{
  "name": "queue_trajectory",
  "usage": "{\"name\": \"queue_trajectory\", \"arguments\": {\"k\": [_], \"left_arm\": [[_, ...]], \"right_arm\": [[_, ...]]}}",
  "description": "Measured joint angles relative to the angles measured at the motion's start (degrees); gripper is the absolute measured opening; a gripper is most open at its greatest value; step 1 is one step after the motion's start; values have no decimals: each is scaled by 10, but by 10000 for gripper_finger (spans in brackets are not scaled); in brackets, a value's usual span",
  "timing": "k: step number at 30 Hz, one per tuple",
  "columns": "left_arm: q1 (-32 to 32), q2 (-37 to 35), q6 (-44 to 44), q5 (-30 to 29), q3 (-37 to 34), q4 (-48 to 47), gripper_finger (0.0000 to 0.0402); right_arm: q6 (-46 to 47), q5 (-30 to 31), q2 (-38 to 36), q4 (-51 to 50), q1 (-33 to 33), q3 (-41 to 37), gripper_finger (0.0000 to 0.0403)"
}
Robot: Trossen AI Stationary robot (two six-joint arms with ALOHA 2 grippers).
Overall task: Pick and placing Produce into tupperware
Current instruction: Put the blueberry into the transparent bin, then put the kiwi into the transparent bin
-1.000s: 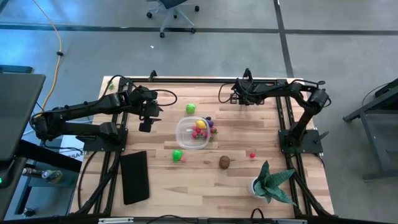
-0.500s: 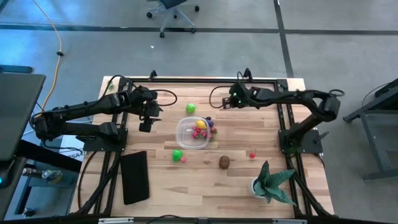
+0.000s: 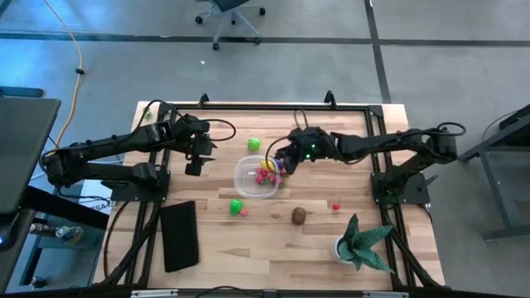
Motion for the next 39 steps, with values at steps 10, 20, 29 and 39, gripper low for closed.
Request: {"name": "queue_trajectory", "arguments": {"k": [10, 20, 29, 39], "left_arm": [[0, 0, 0, 0, 0, 0, 193], [0, 0, 0, 0, 0, 0, 193], [0, 0, 0, 0, 0, 0, 193], [0, 0, 0, 0, 0, 0, 193]], "right_arm": [[-66, -11, 132, -59, 32, 91, 53], [-121, 4, 229, -181, 57, 197, 53], [-132, 31, 241, -202, 62, 212, 63], [-131, 43, 241, -217, 62, 212, 128]]}}
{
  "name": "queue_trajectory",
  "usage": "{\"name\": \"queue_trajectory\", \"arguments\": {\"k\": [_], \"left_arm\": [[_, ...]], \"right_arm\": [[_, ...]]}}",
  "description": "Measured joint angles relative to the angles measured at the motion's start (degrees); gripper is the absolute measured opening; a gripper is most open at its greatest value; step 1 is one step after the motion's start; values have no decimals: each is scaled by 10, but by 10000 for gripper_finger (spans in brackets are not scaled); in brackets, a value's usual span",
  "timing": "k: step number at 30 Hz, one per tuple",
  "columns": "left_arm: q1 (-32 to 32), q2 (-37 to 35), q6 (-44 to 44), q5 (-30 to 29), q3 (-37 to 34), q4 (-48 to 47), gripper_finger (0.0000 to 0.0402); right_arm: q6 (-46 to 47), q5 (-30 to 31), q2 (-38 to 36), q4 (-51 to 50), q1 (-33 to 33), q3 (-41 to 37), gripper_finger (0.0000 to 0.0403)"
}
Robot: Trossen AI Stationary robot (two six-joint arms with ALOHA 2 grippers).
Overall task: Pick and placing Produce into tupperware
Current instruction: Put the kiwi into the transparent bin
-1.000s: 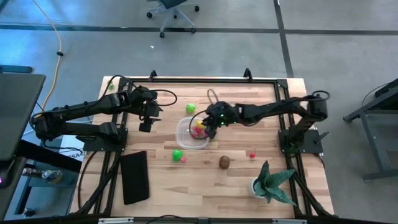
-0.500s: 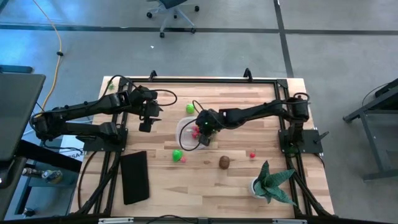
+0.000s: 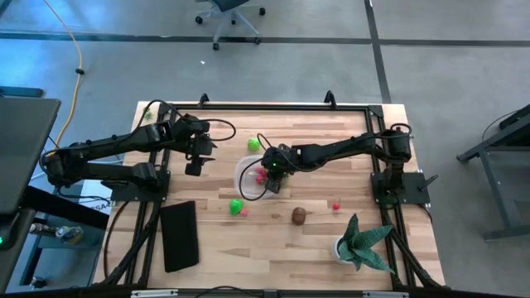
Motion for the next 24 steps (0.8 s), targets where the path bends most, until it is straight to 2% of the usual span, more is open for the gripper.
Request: {"name": "queue_trajectory", "arguments": {"k": [4, 8, 10, 12, 16, 24], "left_arm": [[0, 0, 0, 0, 0, 0, 193], [0, 0, 0, 0, 0, 0, 193], [0, 0, 0, 0, 0, 0, 193], [0, 0, 0, 0, 0, 0, 193], [0, 0, 0, 0, 0, 0, 193], [0, 0, 0, 0, 0, 0, 193]], "right_arm": [[8, 4, -15, -17, 5, 0, 139], [54, 48, -62, -62, 29, 0, 140], [125, 82, -87, -104, 47, 0, 140], [239, 107, -109, -158, 65, 0, 140], [454, 96, -130, -264, 107, 0, 140], [648, 77, -131, -299, 188, 0, 141]]}}
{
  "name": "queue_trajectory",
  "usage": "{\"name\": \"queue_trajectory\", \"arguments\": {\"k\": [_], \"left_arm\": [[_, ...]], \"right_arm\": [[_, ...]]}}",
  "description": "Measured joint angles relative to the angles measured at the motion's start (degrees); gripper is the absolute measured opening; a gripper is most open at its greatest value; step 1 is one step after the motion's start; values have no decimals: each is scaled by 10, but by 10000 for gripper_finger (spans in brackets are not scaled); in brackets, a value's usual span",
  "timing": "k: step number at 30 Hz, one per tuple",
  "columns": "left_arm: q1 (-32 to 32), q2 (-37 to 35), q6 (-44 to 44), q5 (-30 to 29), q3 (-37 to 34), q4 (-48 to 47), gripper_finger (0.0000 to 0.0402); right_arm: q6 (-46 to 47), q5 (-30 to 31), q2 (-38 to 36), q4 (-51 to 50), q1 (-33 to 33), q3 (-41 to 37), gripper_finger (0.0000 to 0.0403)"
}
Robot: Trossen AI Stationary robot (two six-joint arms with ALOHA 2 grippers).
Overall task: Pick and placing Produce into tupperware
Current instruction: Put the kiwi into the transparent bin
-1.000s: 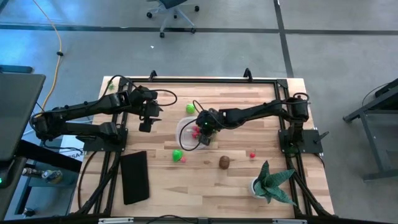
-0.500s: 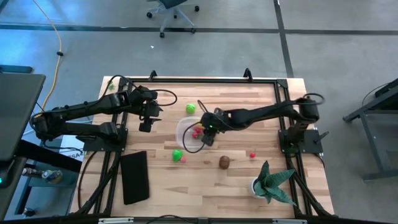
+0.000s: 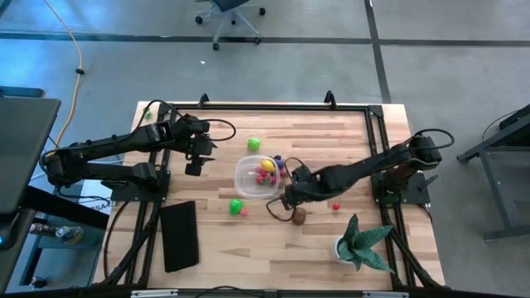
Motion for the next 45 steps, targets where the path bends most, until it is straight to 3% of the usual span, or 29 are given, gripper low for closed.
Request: {"name": "queue_trajectory", "arguments": {"k": [8, 18, 23, 45], "left_arm": [[0, 0, 0, 0, 0, 0, 193], [0, 0, 0, 0, 0, 0, 193], [0, 0, 0, 0, 0, 0, 193], [0, 0, 0, 0, 0, 0, 193]], "right_arm": [[105, 28, 3, -13, 68, 0, 162], [193, 52, 38, -18, 114, -1, 289], [206, 46, 63, 5, 115, -1, 324], [256, 8, 142, 48, 88, -1, 338]]}}
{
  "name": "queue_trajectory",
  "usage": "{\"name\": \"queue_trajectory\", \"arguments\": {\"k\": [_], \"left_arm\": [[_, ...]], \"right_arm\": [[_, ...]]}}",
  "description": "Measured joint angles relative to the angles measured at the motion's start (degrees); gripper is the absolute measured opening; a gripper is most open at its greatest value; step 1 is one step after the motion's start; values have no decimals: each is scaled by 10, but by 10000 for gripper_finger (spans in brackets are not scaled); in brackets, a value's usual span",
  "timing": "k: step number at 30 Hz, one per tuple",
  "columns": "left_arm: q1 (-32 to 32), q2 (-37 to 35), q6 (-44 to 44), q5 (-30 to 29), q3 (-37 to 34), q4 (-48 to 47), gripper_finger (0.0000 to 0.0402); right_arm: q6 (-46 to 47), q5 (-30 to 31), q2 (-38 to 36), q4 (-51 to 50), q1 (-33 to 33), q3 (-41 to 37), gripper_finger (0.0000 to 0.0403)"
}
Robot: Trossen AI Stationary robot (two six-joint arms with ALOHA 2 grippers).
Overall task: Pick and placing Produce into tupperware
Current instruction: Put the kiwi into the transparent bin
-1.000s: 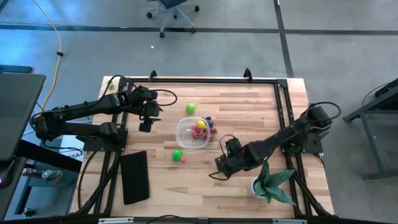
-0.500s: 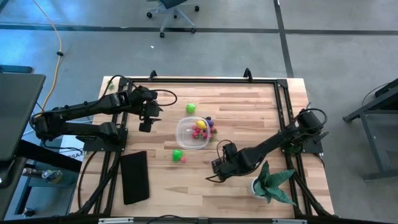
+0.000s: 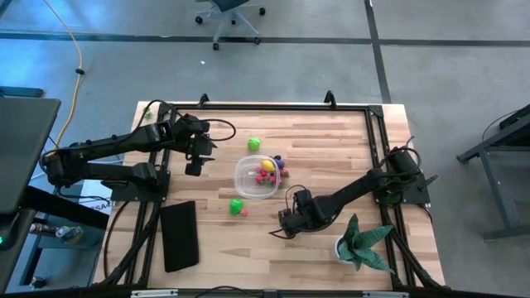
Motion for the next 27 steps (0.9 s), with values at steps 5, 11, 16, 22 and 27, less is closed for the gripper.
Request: {"name": "queue_trajectory", "arguments": {"k": [5, 11, 16, 22, 27], "left_arm": [[0, 0, 0, 0, 0, 0, 193], [0, 0, 0, 0, 0, 0, 193], [0, 0, 0, 0, 0, 0, 193], [0, 0, 0, 0, 0, 0, 193], [0, 0, 0, 0, 0, 0, 193]], "right_arm": [[10, -5, 1, -1, 0, 0, 333], [15, -4, 1, -3, 0, 0, 310], [23, -4, 1, -4, 0, 0, 287], [20, -2, 1, -4, 0, 0, 261], [5, 2, 1, -2, 0, 0, 254]]}}
